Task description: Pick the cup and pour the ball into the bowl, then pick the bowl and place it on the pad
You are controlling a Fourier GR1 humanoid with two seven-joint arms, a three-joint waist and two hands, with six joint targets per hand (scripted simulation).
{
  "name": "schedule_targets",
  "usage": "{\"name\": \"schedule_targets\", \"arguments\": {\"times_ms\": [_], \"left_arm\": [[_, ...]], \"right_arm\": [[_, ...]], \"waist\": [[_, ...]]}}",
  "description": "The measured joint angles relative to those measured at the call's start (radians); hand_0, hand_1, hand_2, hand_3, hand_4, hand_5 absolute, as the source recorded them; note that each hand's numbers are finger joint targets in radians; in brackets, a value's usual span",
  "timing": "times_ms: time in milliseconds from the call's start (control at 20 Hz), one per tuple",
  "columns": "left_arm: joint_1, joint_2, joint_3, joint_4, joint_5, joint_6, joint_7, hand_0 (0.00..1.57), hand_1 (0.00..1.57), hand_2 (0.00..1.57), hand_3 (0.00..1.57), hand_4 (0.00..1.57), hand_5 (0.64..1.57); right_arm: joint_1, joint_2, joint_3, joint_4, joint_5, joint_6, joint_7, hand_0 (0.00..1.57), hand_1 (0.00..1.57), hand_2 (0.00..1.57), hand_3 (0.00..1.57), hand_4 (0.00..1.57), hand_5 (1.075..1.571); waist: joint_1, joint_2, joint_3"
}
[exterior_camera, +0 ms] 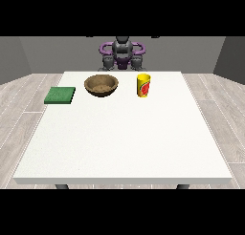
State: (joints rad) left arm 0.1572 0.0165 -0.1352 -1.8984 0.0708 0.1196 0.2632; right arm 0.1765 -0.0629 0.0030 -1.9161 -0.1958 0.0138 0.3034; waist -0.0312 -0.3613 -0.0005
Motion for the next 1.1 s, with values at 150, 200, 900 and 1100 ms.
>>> {"name": "schedule_targets", "arguments": {"times_ms": [150, 200, 900, 1100], "left_arm": [[0.005, -0.008, -0.038, -0.004, -0.023, 0.03, -0.069, 0.0, 0.0, 0.0, 0.0, 0.0, 1.541], [0.007, -0.01, -0.05, 0.002, -0.027, 0.037, -0.101, 0.0, 0.0, 0.0, 0.0, 0.0, 1.541], [-0.186, -0.013, -0.038, 0.295, -0.093, 0.112, -0.504, 0.0, 0.0, 0.0, 0.0, 0.0, 1.497], [-0.255, -0.015, -0.015, 0.411, -0.098, 0.144, -0.58, 0.0, 0.0, 0.0, 0.0, 0.0, 1.477]], "right_arm": [[0.018, 0.008, 0.002, -0.049, -0.007, 0.008, -0.027, 0.0, 0.0, 0.0, 0.0, 0.45, 1.571], [0.028, 0.012, 0.0, -0.045, -0.009, 0.019, -0.058, 0.0, 0.0, 0.0, 0.0, 0.44, 1.57], [-0.051, -0.041, -0.132, 0.215, -0.043, 0.206, -0.473, 0.0, 0.0, 0.0, 0.0, 0.29, 1.571], [-0.079, -0.073, -0.174, 0.286, -0.063, 0.255, -0.523, 0.0, 0.0, 0.0, 0.0, 0.26, 1.569]], "waist": [[-0.013, 0.071, 0.0001], [-0.012, 0.095, 0.0001], [-0.045, 0.414, 0.0007], [-0.056, 0.44, 0.0006]]}}
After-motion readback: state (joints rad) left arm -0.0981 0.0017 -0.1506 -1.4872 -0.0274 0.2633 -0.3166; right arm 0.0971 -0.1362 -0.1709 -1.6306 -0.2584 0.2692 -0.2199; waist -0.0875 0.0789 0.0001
